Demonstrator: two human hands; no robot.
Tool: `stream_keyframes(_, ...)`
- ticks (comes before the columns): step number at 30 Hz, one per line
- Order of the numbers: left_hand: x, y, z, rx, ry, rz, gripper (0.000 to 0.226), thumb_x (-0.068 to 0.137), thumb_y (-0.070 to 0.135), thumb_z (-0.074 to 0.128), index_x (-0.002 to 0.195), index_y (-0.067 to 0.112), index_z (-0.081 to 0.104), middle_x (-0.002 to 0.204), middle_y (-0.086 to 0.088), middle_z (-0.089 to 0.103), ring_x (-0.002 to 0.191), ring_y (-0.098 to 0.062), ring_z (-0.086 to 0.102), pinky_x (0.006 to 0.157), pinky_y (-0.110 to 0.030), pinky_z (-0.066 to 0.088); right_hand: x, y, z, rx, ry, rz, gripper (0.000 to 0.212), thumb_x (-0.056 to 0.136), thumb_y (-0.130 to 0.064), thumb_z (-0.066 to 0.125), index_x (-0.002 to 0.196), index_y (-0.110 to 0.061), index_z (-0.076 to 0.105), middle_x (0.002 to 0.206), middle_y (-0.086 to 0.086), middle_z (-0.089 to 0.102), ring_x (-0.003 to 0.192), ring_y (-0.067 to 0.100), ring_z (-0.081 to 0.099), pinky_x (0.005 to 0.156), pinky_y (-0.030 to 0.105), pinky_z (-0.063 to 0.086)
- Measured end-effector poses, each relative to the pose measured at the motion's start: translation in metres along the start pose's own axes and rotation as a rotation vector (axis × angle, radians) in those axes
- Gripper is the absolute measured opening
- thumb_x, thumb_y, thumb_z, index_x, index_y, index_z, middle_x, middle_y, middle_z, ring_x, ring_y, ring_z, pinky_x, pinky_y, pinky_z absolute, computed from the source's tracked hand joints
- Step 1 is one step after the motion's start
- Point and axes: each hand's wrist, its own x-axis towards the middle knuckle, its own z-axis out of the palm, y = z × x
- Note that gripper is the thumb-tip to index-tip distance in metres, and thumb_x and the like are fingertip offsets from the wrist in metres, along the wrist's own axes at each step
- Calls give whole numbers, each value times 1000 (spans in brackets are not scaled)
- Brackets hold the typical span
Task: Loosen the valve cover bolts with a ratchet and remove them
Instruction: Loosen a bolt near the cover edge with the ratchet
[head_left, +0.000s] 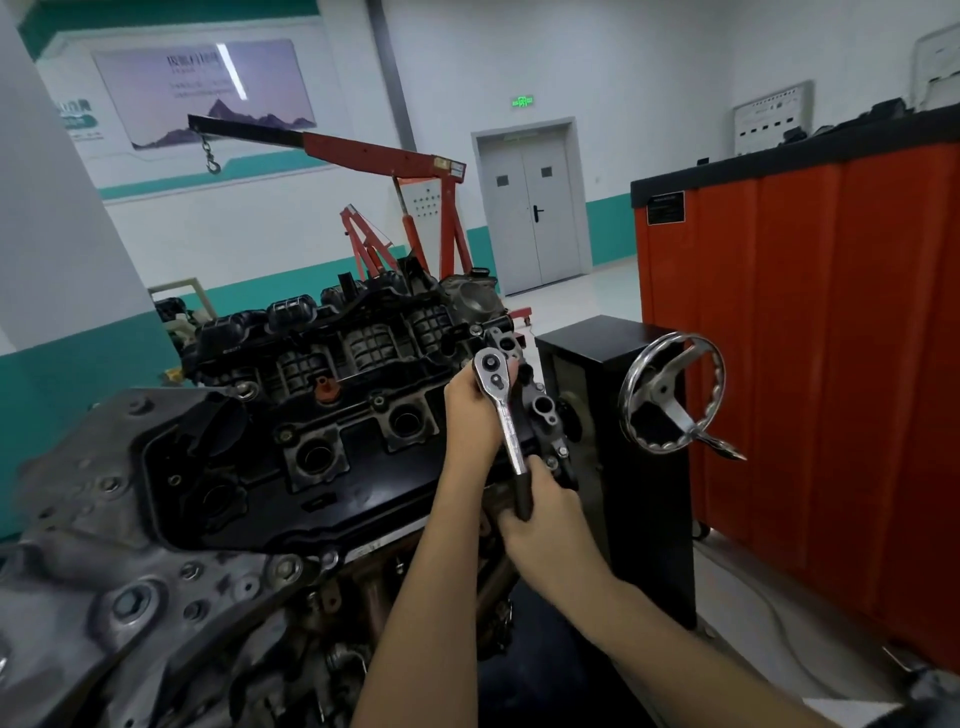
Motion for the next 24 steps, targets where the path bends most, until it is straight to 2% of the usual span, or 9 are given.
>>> stream_keyframes(3,2,3,-5,130,-76,68,40,92,3,61,60,26,55,54,18,56,56,7,50,60,-10,42,16,9,-62,-253,-101,-83,26,84,-3,58,106,-15,53,71,8,56,54,19,54,48,26,46)
stream_keyframes(5,3,7,-4,206,-112,92,30,90,-1,58,68,19,63,62,13,61,59,6,51,62,-13,42,47,5,-114,-604,-166,-180,25,88,-8,59,109,-20,51,73,0,54,57,11,55,46,16,40)
stream_keyframes(7,2,8,-4,206,-104,104,24,90,1,59,74,18,67,62,12,60,61,9,52,63,-11,41,80,-13,-149,-951,-166,-317,23,92,-13,56,113,-18,49,69,-5,48,58,12,52,48,17,35)
stream_keyframes(9,2,7,-7,172,-65,91,19,91,4,60,74,9,65,55,8,54,56,8,48,59,-13,38,99,-27,-156,-1075,-139,-429,19,93,-17,54,110,-18,47,65,-5,47,56,13,50,49,20,35)
stream_keyframes(12,2,2,-8,174,-39,74,28,91,2,54,67,16,58,53,15,50,54,4,41,56,-18,34,83,-17,-136,-969,-59,-374,16,90,-16,57,101,-19,46,69,-1,49,63,23,56,57,29,44)
stream_keyframes(16,-1,-6,1,177,-11,109,36,89,-2,58,64,24,58,59,13,57,61,0,47,60,-19,40,18,18,-73,-344,-30,-92,24,84,-4,60,92,-22,47,71,4,50,55,14,50,45,18,38)
stream_keyframes(19,1,-7,4,145,-5,132,48,89,3,63,52,30,47,50,18,49,54,4,37,53,-15,34,3,18,-9,-16,45,-17,26,82,-4,57,105,-17,53,78,13,55,57,18,51,49,24,41)
stream_keyframes(22,2,-4,1,150,-39,131,50,90,4,63,50,33,53,49,19,49,52,6,39,53,-9,35,6,13,1,29,47,1,21,83,-6,55,99,-19,53,78,16,56,58,23,53,50,28,44)
stream_keyframes(24,2,-3,-1,155,-53,93,48,89,0,61,53,31,58,51,18,54,52,8,45,54,-8,39,10,16,-30,-75,-17,-46,19,82,-3,57,97,-15,55,71,16,57,56,24,56,51,33,47)
